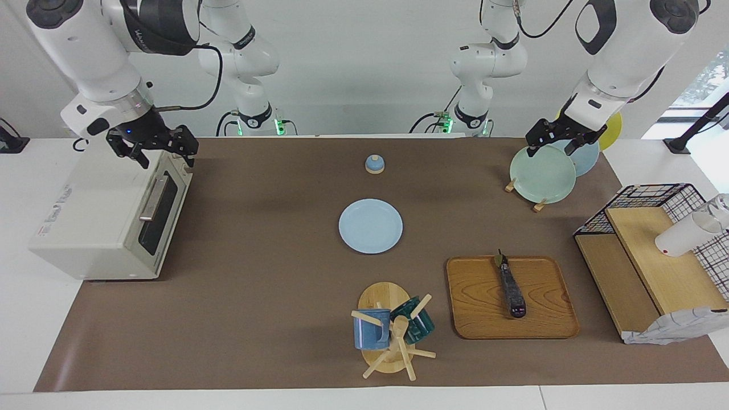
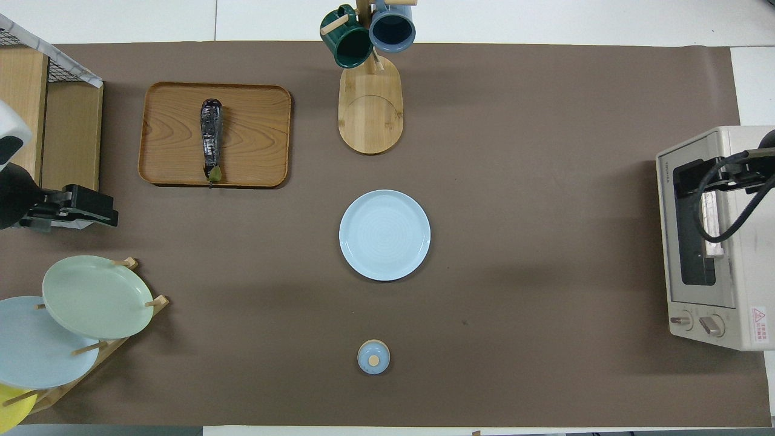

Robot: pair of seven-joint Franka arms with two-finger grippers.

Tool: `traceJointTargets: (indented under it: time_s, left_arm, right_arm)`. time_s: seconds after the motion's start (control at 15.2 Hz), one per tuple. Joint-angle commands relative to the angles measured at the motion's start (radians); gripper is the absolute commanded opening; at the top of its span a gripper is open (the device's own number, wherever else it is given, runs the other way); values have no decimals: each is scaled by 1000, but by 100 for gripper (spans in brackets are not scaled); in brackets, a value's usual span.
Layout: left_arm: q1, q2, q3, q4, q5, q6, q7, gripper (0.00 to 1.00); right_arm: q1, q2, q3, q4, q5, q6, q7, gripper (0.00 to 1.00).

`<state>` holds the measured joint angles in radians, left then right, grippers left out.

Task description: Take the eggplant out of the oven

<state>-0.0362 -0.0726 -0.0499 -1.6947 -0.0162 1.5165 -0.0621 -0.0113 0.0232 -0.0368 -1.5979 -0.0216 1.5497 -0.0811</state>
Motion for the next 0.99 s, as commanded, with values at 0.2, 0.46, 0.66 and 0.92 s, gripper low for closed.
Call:
traceJointTargets:
  time_s: [0.2,0.46,0.66,0.92]
  left_arm:
    - [-8,27,-1,60,35,13,33,100]
    - [13,22,-10,39,30,16,42,100]
    - [19,19,-10,39,24,11,42,100]
    - [21,19,-7,38,-2,19,41,100]
  right_arm:
    - [-13,-14,6,-11,17,12,20,100]
    - [-13,-14,6,-11,15,12,20,100]
    - [-13,-14,6,-11,15,12,18,100]
    - [-13,-14,6,-11,15,10,18,100]
